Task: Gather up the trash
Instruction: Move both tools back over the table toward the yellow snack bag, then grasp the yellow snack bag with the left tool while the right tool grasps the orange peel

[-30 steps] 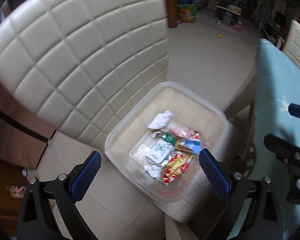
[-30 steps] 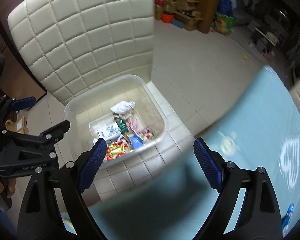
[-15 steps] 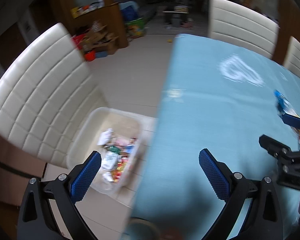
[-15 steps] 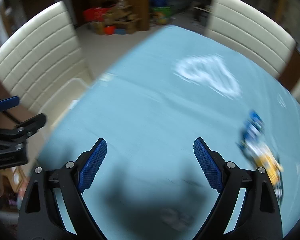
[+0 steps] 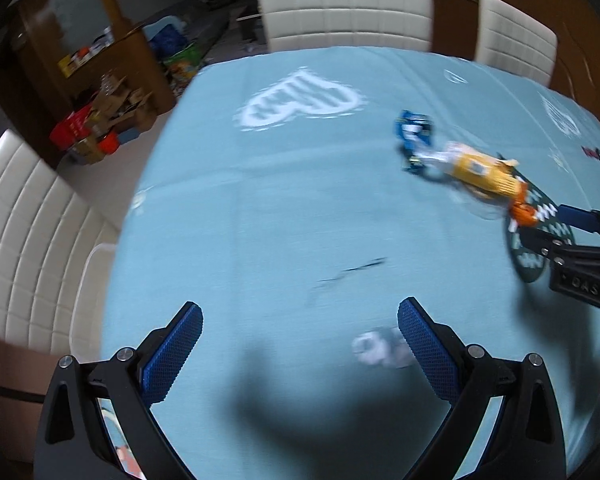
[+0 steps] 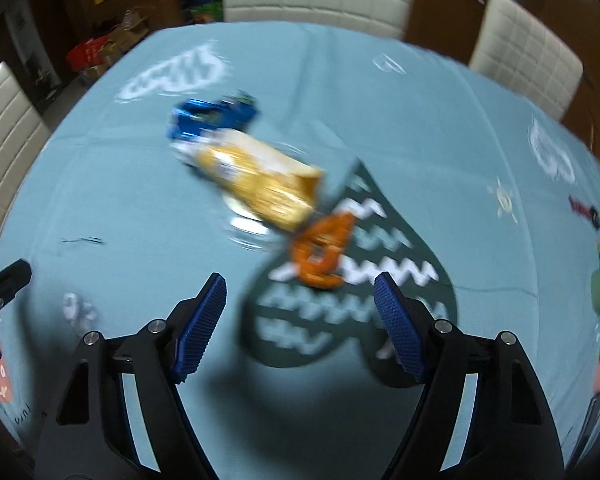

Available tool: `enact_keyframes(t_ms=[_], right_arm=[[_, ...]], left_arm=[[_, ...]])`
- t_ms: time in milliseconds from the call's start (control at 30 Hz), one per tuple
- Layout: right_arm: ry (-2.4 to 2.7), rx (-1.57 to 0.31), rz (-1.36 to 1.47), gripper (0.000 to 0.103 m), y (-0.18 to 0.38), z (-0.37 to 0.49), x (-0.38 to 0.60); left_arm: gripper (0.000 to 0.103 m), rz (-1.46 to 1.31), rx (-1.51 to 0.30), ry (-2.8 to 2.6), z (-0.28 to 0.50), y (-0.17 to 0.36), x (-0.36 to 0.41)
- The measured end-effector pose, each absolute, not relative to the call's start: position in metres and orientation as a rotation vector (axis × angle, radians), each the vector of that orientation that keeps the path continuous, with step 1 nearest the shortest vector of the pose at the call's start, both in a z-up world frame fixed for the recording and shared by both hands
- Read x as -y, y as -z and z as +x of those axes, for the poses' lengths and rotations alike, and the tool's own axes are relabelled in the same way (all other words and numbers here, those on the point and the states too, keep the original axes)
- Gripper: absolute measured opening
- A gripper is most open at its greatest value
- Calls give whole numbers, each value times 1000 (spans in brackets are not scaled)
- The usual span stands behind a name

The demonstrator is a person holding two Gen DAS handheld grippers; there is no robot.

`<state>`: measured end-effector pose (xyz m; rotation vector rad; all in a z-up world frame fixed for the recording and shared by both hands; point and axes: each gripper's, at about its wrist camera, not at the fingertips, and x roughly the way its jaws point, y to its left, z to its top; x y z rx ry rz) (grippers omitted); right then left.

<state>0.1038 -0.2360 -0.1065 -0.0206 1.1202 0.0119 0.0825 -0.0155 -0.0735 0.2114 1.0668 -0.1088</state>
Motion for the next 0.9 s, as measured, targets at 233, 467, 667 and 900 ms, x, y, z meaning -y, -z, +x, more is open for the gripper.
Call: enact_keyframes(t_ms=[233, 467, 667, 900], right_arm=[[-53, -1145, 20, 68, 124, 119, 255], [-78, -1113, -36, 36, 122, 120, 252], [-51, -1082, -10, 28, 116, 111, 275], [1, -1081, 64, 28, 116, 101, 307]], left_arm=[[96, 255, -1077, 125, 90, 76, 51], [96, 265, -1092, 144, 109, 83, 73], [96, 281, -1084, 238, 132, 85, 112], [96, 314, -1086, 365, 160, 84, 168]])
